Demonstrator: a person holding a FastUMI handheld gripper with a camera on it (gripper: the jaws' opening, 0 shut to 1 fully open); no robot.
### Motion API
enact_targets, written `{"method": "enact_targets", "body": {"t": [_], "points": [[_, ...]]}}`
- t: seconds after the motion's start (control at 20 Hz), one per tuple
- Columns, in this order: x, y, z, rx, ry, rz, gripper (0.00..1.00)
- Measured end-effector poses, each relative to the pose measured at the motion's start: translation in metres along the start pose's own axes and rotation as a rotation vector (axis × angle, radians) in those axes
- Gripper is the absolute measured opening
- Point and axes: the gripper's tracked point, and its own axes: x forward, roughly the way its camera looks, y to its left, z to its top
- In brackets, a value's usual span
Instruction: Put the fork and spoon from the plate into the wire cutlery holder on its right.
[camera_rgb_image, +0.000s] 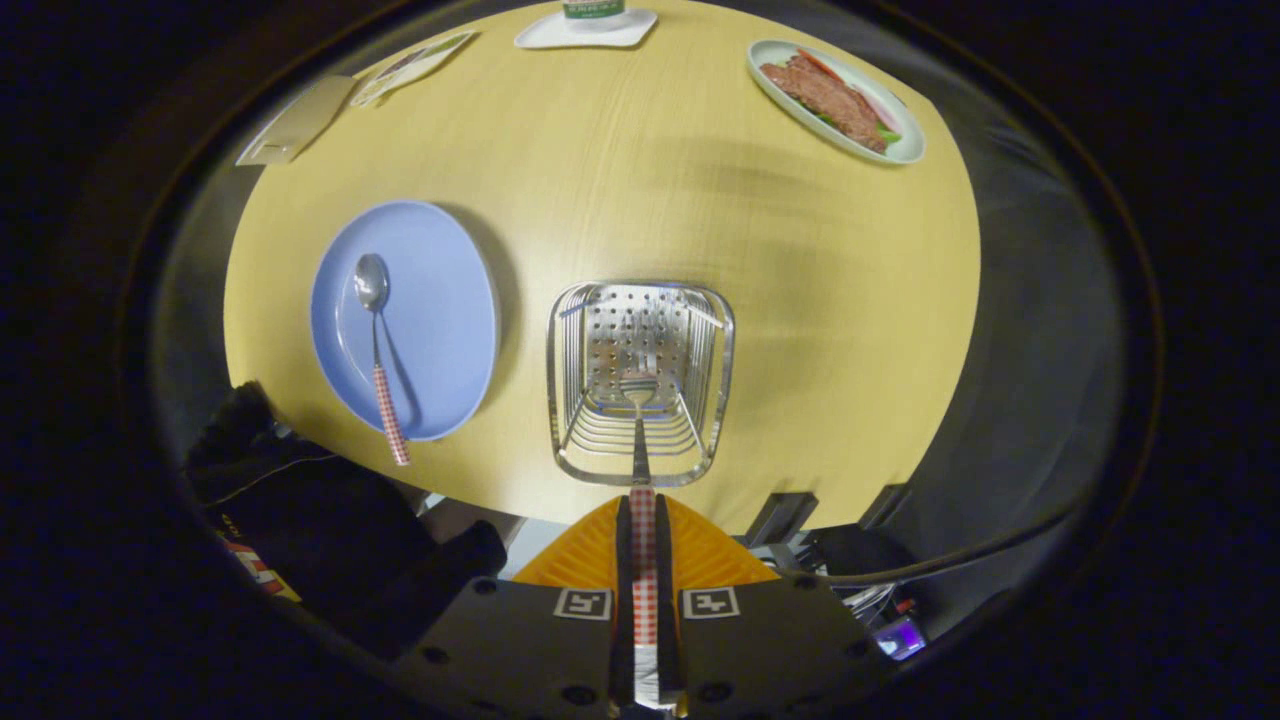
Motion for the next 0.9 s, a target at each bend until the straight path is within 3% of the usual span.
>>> {"method": "enact_targets", "body": {"t": [0.25,0.35,0.5,0.7,0.9], "points": [[-0.003,0.003,0.006,0.044,-0.022,0.022,0.12],[-0.005,0.004,0.007,0.054,-0.035,0.034,0.17],[-0.011,0.004,0.007,0.078,-0.074,0.037,0.77],[-0.031,-0.001,0.018,0.164,-0.198,0.049,0.82],[-0.073,0.015,0.034,0.247,-0.42,0.1,0.87]]}}
